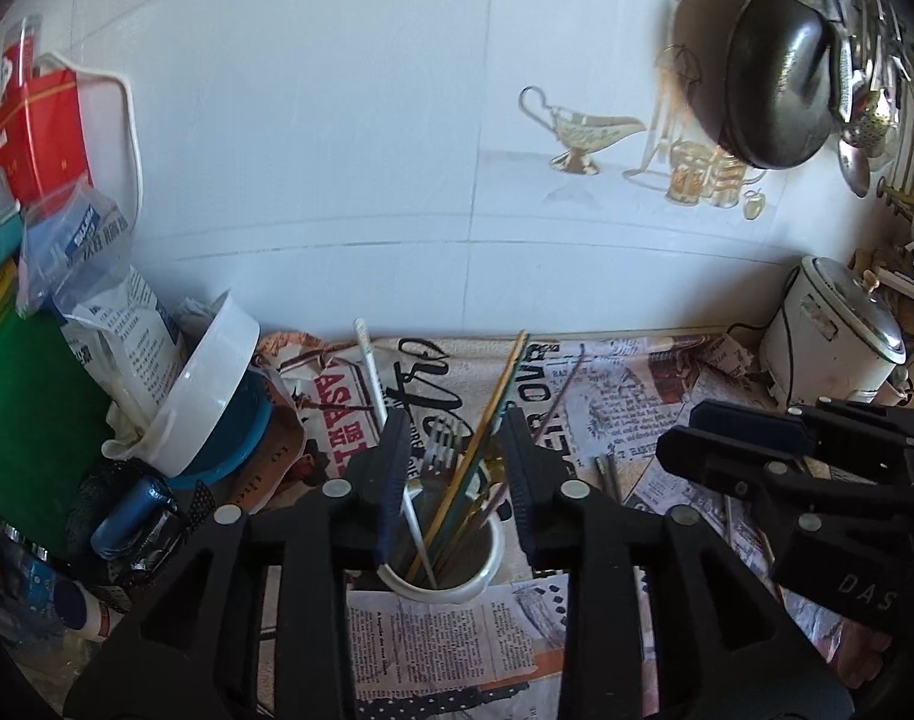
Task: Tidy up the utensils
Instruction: 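Open both tools to drop the sticks into the white cup, then grasp the wooden chopstick with the right tool while the left tool grasps the brown stick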
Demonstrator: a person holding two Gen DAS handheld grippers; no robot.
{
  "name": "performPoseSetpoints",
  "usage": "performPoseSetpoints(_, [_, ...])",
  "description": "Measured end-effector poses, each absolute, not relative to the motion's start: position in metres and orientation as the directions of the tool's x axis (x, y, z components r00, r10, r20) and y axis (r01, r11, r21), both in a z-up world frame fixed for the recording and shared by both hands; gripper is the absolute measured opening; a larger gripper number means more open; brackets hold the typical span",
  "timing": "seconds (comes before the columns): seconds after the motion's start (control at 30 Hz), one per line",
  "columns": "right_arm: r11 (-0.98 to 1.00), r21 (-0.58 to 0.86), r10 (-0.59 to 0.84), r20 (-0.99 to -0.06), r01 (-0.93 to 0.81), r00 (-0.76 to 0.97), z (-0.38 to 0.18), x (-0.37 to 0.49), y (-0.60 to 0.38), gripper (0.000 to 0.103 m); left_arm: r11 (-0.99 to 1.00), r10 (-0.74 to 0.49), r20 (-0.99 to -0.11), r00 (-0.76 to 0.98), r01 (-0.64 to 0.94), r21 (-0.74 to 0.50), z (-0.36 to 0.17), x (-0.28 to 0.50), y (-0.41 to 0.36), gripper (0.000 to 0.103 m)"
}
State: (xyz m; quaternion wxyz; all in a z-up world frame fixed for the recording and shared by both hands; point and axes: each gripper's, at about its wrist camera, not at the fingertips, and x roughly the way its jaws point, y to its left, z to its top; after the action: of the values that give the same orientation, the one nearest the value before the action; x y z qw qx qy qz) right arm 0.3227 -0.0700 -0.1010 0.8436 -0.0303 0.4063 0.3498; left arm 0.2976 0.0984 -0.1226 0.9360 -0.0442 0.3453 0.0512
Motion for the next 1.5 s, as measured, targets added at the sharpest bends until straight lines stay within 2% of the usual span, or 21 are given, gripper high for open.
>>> performPoseSetpoints(0.1, [0.765, 0.226, 0.562, -0.693, -0.603, 0.453, -0.095, 0.322, -0.091, 0.034, 0.992, 0.065, -0.633, 0.772, -0.116, -0.04, -0.115, 0.294, 0.082, 0.047])
performPoseSetpoints(0.17, [0.778, 0.217, 0.55, -0.688, -0.589, 0.473, -0.093, 0.321, -0.105, 0.041, 0.993, 0.064, -0.625, 0.778, -0.11, -0.036, -0.113, 0.293, 0.069, 0.061])
performPoseSetpoints(0.3, [0.802, 0.213, 0.527, -0.691, -0.558, 0.494, -0.095, 0.32, -0.133, 0.044, 0.995, 0.056, -0.631, 0.774, -0.096, -0.03, -0.116, 0.295, 0.042, 0.07])
performPoseSetpoints(0.37, [0.82, 0.203, 0.505, -0.698, -0.536, 0.508, -0.097, 0.321, -0.147, 0.052, 0.995, 0.043, -0.638, 0.769, -0.089, -0.04, -0.12, 0.296, 0.031, 0.076])
performPoseSetpoints(0.47, [0.845, 0.19, 0.468, -0.713, -0.499, 0.522, -0.104, 0.323, -0.172, 0.054, 0.995, 0.04, -0.644, 0.764, -0.088, -0.043, -0.129, 0.296, 0.011, 0.086])
performPoseSetpoints(0.7, [0.899, 0.164, 0.372, -0.777, -0.406, 0.509, -0.135, 0.332, -0.233, 0.055, 0.994, -0.009, -0.697, 0.717, -0.07, -0.084, -0.159, 0.303, -0.031, 0.087])
performPoseSetpoints(0.97, [0.94, 0.143, 0.269, -0.872, -0.311, 0.41, -0.194, 0.35, -0.285, 0.055, 0.996, -0.059, -0.806, 0.589, -0.017, -0.085, -0.218, 0.329, -0.081, 0.087])
performPoseSetpoints(1.3, [0.942, 0.184, 0.256, -0.934, -0.281, 0.25, -0.272, 0.369, -0.305, 0.055, 0.998, -0.062, -0.887, 0.458, 0.001, -0.069, -0.277, 0.349, -0.113, 0.087])
performPoseSetpoints(1.5, [0.939, 0.192, 0.254, -0.946, -0.284, 0.2, -0.296, 0.389, -0.298, 0.027, 0.997, -0.055, -0.908, 0.416, -0.031, -0.075, -0.299, 0.352, -0.112, 0.083])
